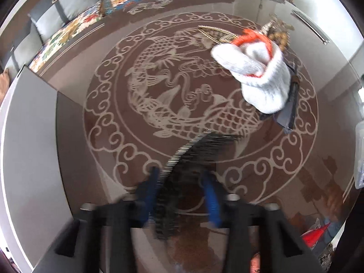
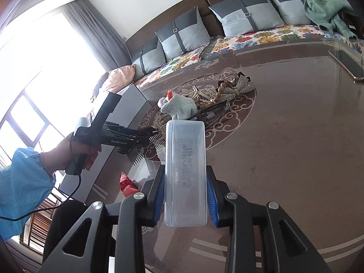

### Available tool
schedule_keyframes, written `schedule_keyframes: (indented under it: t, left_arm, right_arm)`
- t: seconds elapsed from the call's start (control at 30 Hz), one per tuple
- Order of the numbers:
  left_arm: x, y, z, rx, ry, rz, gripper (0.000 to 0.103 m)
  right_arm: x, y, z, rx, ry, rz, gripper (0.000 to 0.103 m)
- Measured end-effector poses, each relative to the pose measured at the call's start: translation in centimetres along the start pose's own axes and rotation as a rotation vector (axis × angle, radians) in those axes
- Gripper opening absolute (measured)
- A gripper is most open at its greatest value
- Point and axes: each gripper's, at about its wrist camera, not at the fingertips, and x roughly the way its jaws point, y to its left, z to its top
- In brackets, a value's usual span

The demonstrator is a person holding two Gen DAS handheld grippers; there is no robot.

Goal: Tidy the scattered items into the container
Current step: 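Grasp the black hair comb with the left tool while the right tool holds the plastic box, then carry the comb and plastic box over the cardboard box with both tools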

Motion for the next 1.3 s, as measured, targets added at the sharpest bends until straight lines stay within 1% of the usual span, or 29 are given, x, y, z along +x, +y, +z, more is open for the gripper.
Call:
schedule_keyframes:
  t: [0.03, 0.1, 0.2, 0.37, 0.53, 0.63, 0.77, 0.87, 1.03, 1.17, 1.3]
  left_arm:
    - [0.0, 0.4, 0.0, -0.023, 0.004, -0.007, 0.008]
    - [-0.1, 1.0, -0.2, -0.066, 0.008, -0.021, 0.008]
    - [-0.4, 1.3, -0.9, -0.089, 0.001, -0.021, 0.008]
    - [-1.8, 1.2, -2.2, -0.126, -0.027, -0.041, 0.008]
    - [-3.1, -0.3, -4.1, -0.126, -0.04, -0.035, 0.008]
    - [-4.0, -1.9, -5.5, -0.13, -0.059, -0.05, 0.008]
    - [-5.4, -4.7, -6.7, -0.138, -0.103, -0.078, 0.008]
    - [-6.7, -6.5, -7.0, -0.147, -0.161, -0.104, 0.008]
    - [-8.7, -8.8, -7.3, -0.181, -0.226, -0.177, 0.008]
    - [-10.1, -8.8, -8.1, -0.233, -0.261, -0.225, 0.008]
    - [-11.4, -7.5, -9.2, -0.294, -0.297, -0.251, 0.008]
  right_arm:
    - [0.0, 0.0, 0.0, 0.002, -0.001, -0.002, 0.033]
    - [-0.1, -0.1, -0.1, 0.007, -0.004, -0.006, 0.033]
    - [-0.3, -0.3, -0.2, 0.016, -0.007, -0.011, 0.033]
    - [-0.4, -0.4, -0.2, 0.018, -0.008, -0.022, 0.033]
    - [-0.2, -0.6, -0.2, 0.014, 0.0, -0.037, 0.033]
    - [-0.1, -0.6, -0.3, 0.009, 0.005, -0.049, 0.033]
    - [0.2, -0.4, -0.5, -0.004, 0.018, -0.068, 0.033]
    - [0.2, 0.0, -0.7, -0.023, 0.023, -0.081, 0.033]
    - [-0.1, 0.8, -1.1, -0.052, 0.023, -0.105, 0.033]
    - [-0.5, 1.2, -1.3, -0.066, 0.021, -0.13, 0.033]
    - [-0.8, 1.9, -1.0, -0.064, 0.018, -0.137, 0.033]
